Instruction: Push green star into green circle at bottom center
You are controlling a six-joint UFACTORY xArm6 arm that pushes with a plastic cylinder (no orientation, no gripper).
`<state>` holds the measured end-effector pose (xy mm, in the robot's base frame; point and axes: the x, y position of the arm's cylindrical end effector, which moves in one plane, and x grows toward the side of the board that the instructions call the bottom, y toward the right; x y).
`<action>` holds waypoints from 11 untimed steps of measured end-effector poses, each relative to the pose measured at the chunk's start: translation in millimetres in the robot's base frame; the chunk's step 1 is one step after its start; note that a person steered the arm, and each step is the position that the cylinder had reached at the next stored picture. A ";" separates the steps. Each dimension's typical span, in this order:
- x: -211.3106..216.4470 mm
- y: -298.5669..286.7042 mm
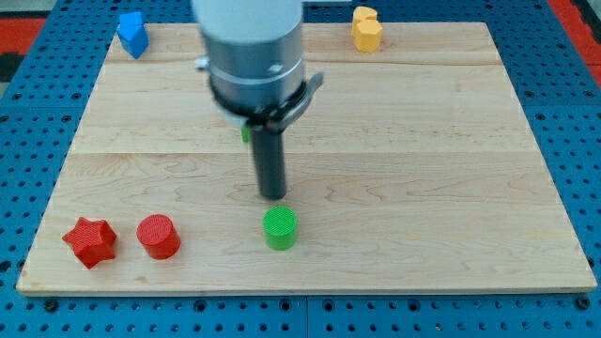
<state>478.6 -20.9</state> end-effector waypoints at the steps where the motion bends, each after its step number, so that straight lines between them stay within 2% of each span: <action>1: -70.1 43.4; 2: -132.5 53.7; 3: -182.6 21.3; 5: -207.7 -86.7; 6: -184.4 -98.1; 7: -123.6 -49.6; 8: -59.6 -59.8; 9: -50.2 -37.2; 10: -77.1 -18.3; 11: -10.2 16.1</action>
